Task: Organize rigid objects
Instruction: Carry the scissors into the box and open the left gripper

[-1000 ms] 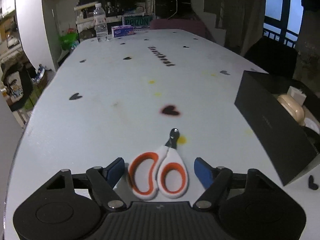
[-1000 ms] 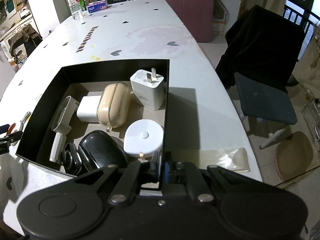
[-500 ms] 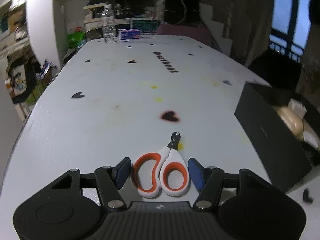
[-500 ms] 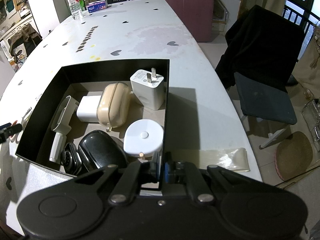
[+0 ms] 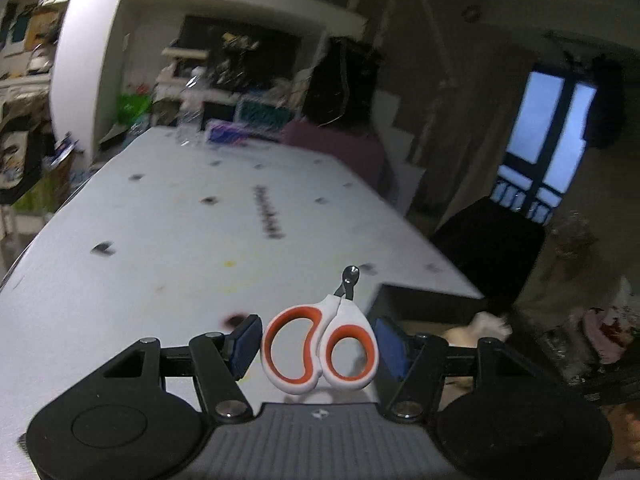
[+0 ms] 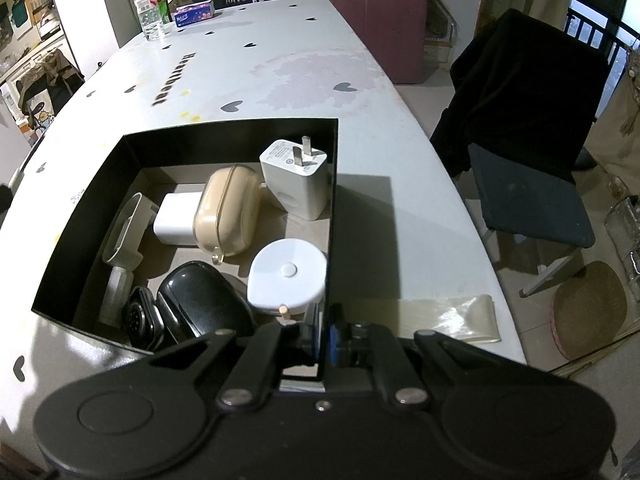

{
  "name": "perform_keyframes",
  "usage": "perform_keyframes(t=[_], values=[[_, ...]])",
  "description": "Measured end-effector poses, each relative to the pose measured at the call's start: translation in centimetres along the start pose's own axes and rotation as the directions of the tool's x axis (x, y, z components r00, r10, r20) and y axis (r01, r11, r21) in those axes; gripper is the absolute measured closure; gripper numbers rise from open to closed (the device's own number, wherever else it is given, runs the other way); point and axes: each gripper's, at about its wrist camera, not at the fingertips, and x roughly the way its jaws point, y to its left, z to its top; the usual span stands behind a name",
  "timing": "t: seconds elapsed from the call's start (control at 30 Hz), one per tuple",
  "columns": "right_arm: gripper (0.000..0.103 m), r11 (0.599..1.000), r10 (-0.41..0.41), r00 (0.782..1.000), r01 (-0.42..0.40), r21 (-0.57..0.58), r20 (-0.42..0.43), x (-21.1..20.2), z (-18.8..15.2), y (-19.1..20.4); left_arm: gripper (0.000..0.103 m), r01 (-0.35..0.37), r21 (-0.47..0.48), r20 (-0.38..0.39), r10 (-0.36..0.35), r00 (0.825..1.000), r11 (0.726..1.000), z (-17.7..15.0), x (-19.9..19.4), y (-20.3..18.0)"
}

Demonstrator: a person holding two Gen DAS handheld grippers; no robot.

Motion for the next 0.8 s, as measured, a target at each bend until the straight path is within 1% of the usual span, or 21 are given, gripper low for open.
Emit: perform_keyframes(t=[0.1,0.2,0.27,0.4,0.5,0.57,0.63,0.73,0.8], values=[[0.098,1.000,-0.005,1.000,0.005,-0.005,0.000,0.0,0.0,0.0,0.040,0.055,0.025,0.003,-0.055,0.998,0.998,0.4,0.1,-2.6],[0.098,1.000,-0.007,1.000,0.007,-0.008,0.000,0.0,0.0,0.1,0.040,0.087,0.046,-0.035,-0.085,0.996,0.995,0.9,1.2,-5.1],[0.098,1.000,-0.006,1.000,0.006,-0.008,0.001,0.0,0.0,0.2,0.040,0.104,0.047,-0.077,-0.100,0.992,0.993,0.9,2.3,-6.8],[0.098,1.000,-0.006,1.000,0.006,-0.008,0.001,-0.1,0.0,0.2,0.040,0.155,0.086,-0.155,-0.140,0.978,0.984,-0.1,4.5,-10.3],[0.098,1.000,-0.006,1.000,0.006,-0.008,0.001,-0.1,0.0,0.2,0.040,0.199,0.115,-0.186,-0.175,0.967,0.973,-0.5,6.0,-12.1],[0.098,1.000,-0.005,1.000,0.005,-0.008,0.001,-0.1,0.0,0.2,0.040,0.247,0.128,-0.227,-0.214,0.950,0.961,-0.6,6.9,-13.1],[0.098,1.000,-0.004,1.000,0.004,-0.007,0.001,-0.1,0.0,0.1,0.040,0.295,0.144,-0.278,-0.248,0.928,0.944,-0.6,7.9,-14.0],[0.098,1.000,-0.004,1.000,0.004,-0.007,0.001,-0.1,0.0,0.1,0.040,0.326,0.156,-0.344,-0.258,0.903,0.933,-0.9,9.3,-14.8],[0.098,1.000,-0.004,1.000,0.004,-0.007,0.001,-0.1,0.0,0.1,0.040,0.340,0.116,-0.387,-0.273,0.881,0.933,-1.0,10.3,-14.6]])
